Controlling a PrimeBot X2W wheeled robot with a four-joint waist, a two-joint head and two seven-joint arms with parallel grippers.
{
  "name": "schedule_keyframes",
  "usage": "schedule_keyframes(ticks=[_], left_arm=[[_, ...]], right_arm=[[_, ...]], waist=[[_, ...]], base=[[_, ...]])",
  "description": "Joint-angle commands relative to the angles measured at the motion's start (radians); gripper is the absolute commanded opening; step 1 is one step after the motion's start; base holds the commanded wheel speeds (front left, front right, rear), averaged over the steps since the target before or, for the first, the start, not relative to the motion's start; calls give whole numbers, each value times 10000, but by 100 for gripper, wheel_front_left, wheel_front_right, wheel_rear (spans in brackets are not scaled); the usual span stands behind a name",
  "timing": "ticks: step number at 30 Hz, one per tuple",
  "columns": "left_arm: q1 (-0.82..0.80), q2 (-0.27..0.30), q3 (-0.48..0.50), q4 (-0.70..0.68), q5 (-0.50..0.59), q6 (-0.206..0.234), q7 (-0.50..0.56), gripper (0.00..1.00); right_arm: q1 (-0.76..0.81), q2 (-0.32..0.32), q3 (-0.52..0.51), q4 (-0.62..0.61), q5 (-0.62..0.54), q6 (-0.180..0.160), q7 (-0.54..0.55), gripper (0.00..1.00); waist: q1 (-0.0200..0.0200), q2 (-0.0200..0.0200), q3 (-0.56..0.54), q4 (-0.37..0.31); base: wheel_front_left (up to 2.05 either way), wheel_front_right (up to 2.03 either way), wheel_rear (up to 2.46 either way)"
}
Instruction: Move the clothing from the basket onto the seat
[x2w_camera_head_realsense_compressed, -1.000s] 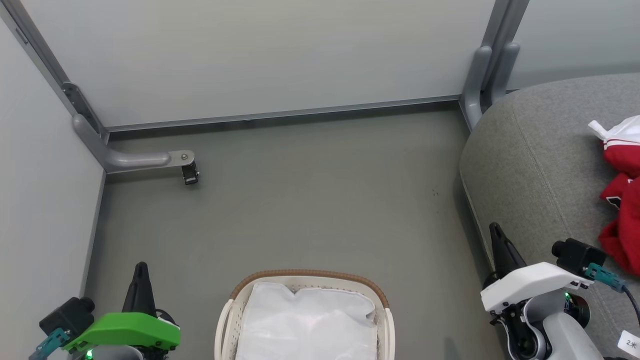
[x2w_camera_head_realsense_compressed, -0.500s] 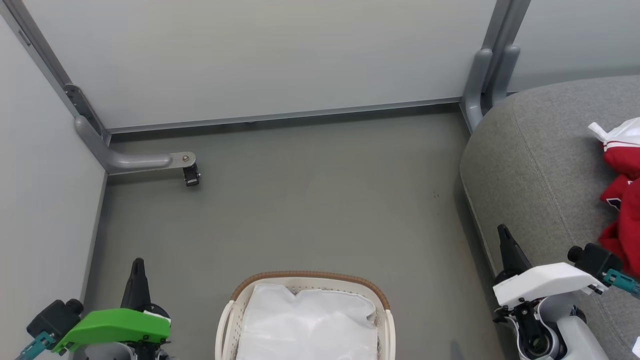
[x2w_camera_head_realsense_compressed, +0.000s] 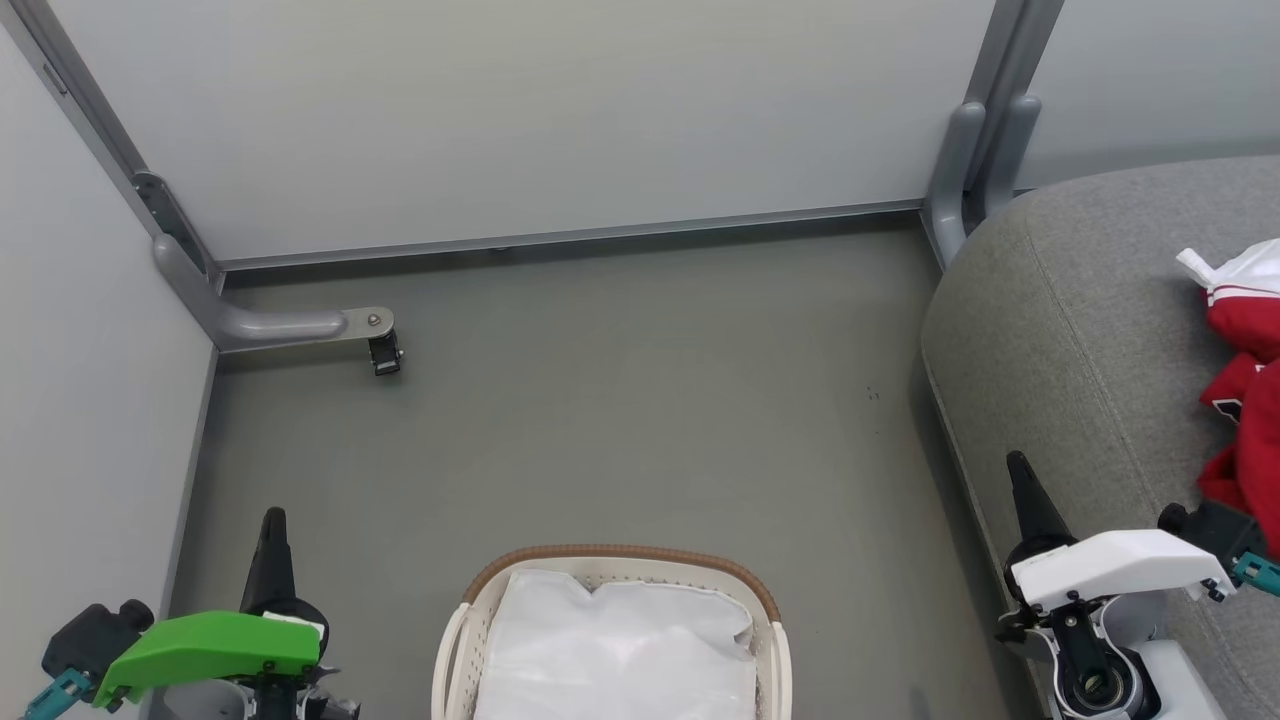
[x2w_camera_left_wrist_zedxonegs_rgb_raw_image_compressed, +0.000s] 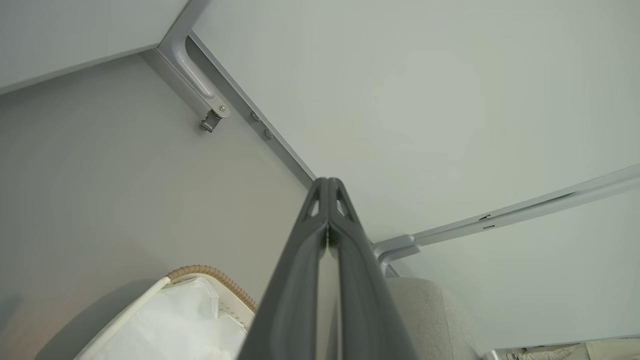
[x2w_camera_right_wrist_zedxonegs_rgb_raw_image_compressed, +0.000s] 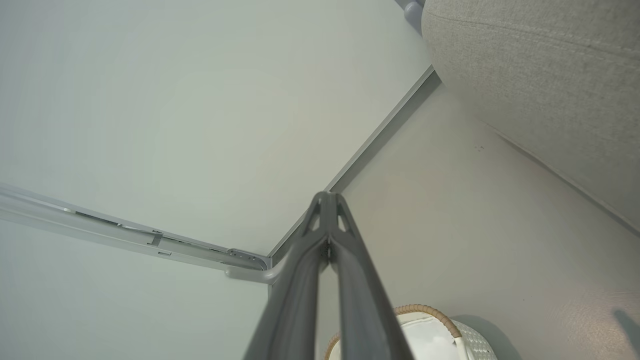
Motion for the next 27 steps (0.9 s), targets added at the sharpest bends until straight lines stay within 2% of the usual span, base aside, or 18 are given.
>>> schedule_keyframes(ticks=[1, 27], left_arm=[[-157, 72, 36, -181, -332, -55, 71, 0], [-201, 93, 127, -602, -2826, -78, 728, 0]], right_arm=[[-2, -56, -78, -177, 328, -6, 79, 0], [245, -73, -433, -596, 2891, -8, 729, 0]], waist=[[0, 0, -7, 3], [0, 0, -117, 43]], base=[[0, 0, 0], [0, 0, 0]])
